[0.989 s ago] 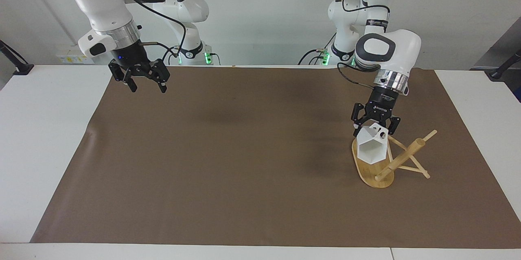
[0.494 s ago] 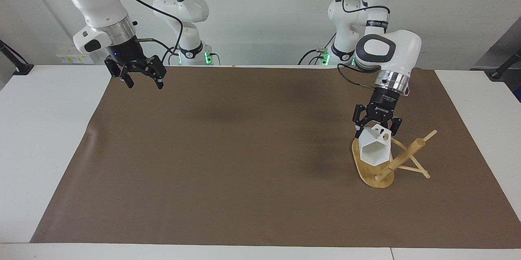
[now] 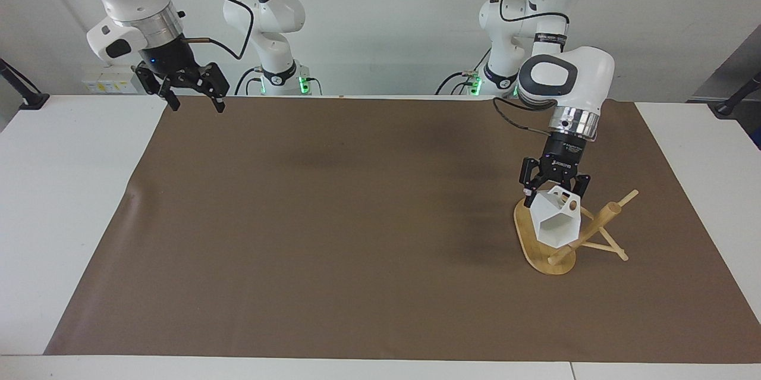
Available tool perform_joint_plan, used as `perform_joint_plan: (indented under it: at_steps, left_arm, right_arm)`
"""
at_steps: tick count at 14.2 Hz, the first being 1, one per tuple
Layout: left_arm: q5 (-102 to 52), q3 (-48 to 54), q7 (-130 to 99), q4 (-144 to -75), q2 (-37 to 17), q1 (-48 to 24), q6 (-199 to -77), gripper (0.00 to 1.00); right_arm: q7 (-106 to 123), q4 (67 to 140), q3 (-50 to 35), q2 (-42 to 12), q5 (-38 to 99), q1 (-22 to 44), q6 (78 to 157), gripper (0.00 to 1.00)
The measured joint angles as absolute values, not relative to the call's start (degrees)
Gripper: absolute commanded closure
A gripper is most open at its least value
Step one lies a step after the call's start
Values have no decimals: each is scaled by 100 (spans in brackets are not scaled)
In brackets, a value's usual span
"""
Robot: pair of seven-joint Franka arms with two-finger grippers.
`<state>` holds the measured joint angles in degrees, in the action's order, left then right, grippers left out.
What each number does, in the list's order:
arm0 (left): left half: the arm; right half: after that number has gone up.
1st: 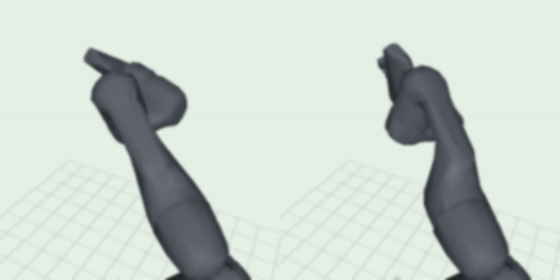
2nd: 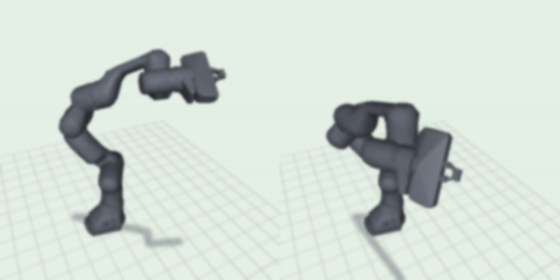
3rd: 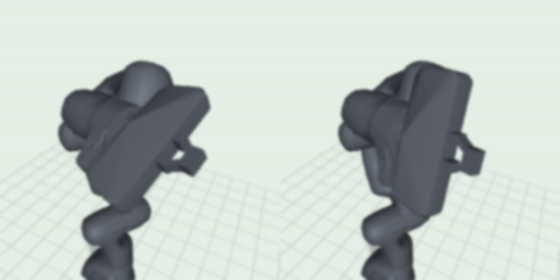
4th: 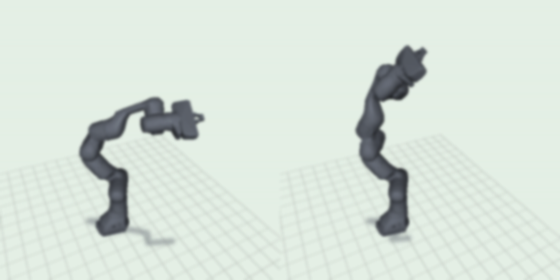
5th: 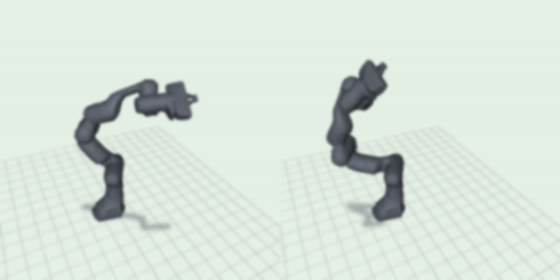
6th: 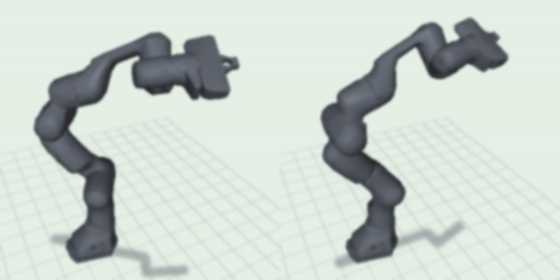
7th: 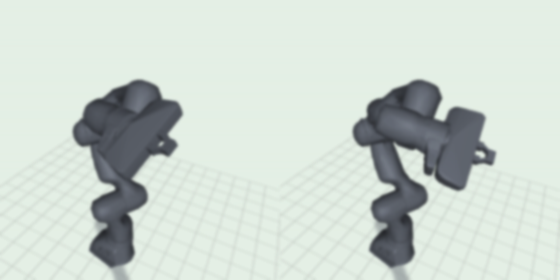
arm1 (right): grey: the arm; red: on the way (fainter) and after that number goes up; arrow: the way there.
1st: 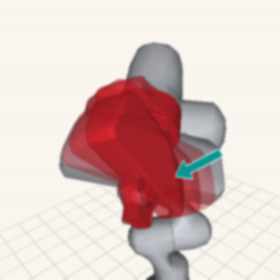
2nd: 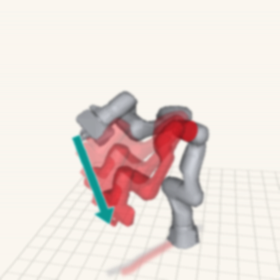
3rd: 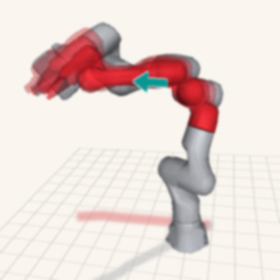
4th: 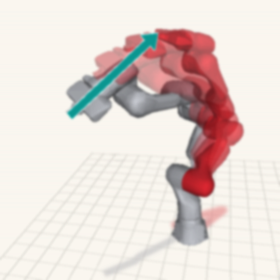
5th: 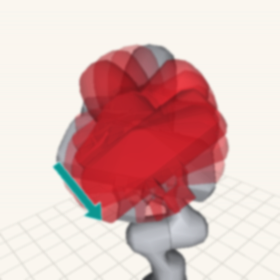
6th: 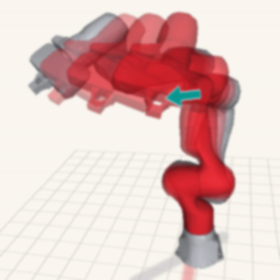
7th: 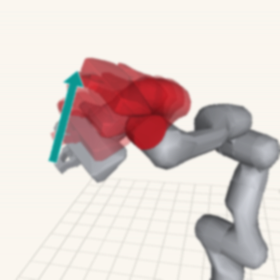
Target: Hang cup on rack
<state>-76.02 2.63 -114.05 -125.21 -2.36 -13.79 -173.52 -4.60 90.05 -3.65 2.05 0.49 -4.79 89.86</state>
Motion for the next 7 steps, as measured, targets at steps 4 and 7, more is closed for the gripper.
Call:
perform_joint_plan:
  at_steps: [4, 7]
  left_arm:
    - [-7602, 259, -11502, -12521, -270, -1379, -17402, 100]
    - [-7602, 263, -11707, -12520, -318, -1379, -17596, 100]
  right_arm:
    - [-227, 8945, -146, 215, 10, -481, 8936, 0]
    - [-176, 8940, 23, 215, 10, -481, 8933, 0]
